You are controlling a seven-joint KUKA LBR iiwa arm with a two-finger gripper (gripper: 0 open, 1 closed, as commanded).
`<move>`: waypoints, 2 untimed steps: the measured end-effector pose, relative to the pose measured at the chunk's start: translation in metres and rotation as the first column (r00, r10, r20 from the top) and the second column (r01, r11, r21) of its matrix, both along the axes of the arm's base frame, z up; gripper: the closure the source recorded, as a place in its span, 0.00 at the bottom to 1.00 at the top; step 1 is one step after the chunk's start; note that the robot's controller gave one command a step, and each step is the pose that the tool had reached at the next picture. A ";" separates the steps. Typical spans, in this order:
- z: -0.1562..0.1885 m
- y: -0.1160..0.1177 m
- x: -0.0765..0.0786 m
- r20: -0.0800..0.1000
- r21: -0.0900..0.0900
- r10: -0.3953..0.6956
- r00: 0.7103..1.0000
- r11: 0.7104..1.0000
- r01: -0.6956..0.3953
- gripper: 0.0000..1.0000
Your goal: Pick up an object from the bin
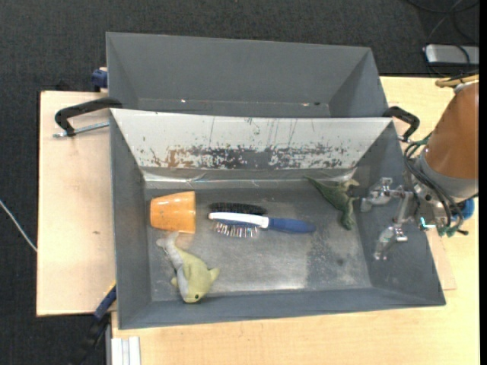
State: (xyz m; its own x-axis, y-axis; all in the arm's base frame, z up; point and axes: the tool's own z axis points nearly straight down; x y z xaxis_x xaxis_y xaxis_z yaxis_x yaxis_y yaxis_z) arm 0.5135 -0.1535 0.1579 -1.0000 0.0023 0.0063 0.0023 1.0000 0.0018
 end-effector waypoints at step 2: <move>-0.085 0.131 0.028 0.013 0.000 -0.032 0.999 0.999 0.032 0.00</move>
Offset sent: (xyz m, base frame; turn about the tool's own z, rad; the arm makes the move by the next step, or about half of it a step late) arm 0.0311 0.0552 -0.0879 -0.0005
